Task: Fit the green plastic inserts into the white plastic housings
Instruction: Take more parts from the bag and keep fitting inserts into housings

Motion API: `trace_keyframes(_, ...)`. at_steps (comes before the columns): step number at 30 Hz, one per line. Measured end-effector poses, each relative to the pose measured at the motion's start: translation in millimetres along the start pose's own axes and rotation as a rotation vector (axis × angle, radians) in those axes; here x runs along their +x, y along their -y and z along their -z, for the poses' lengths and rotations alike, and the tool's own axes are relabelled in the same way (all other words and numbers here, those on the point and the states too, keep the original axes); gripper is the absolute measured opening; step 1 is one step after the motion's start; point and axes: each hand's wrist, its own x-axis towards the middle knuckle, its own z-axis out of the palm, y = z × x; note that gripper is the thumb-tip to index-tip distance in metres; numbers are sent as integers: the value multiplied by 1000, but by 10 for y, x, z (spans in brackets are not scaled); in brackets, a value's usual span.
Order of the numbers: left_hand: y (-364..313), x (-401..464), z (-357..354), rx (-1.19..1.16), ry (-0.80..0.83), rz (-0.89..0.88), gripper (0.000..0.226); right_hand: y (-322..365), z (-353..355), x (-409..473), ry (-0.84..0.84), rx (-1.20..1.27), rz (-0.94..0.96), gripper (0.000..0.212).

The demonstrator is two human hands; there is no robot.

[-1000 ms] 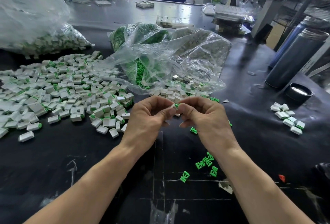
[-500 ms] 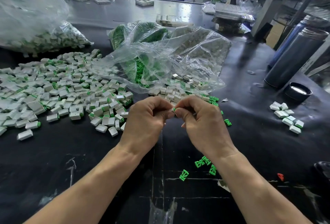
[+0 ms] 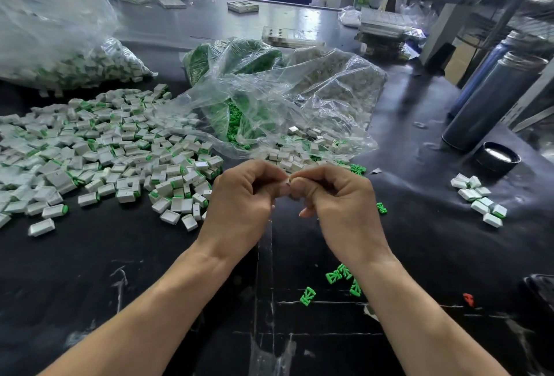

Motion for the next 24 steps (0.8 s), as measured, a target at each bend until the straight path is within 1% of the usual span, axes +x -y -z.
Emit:
trace_keyframes(2,-5,15,-24,-64,12,28,25,-5,5,22,2,118,-55,18)
trace_keyframes(3,-4,14,-33,-103,18,50,23,-8,-4,24,7,171,-106,24)
trace_keyframes(5,10,21,-52,-162,30,91,19,-21,-49,27,46,252,-253,49)
trace_keyframes(7,37,27,-55,-202,58,127,16,-36,-100,9,118,222,-360,69)
trace_keyframes(9,36,16,-48,-279,133,164,7,-49,-130,-17,170,147,-367,78)
trace_keyframes(10,26,5,-48,-333,176,180,3,-49,-138,-23,178,123,-362,79)
trace_keyframes(12,13,-9,-70,-398,216,213,4,-33,-146,-31,167,111,-391,76)
trace_keyframes(15,7,-8,-111,-380,201,211,8,43,-167,-35,118,182,-486,67)
trace_keyframes(18,0,-12,-131,-395,192,220,10,104,-189,-46,102,255,-476,58)
trace_keyframes(20,-1,-24,-141,-424,185,231,9,108,-188,-58,119,248,-437,61)
trace_keyframes(24,-31,-51,-121,-483,195,254,5,112,-215,-84,173,248,-367,73)
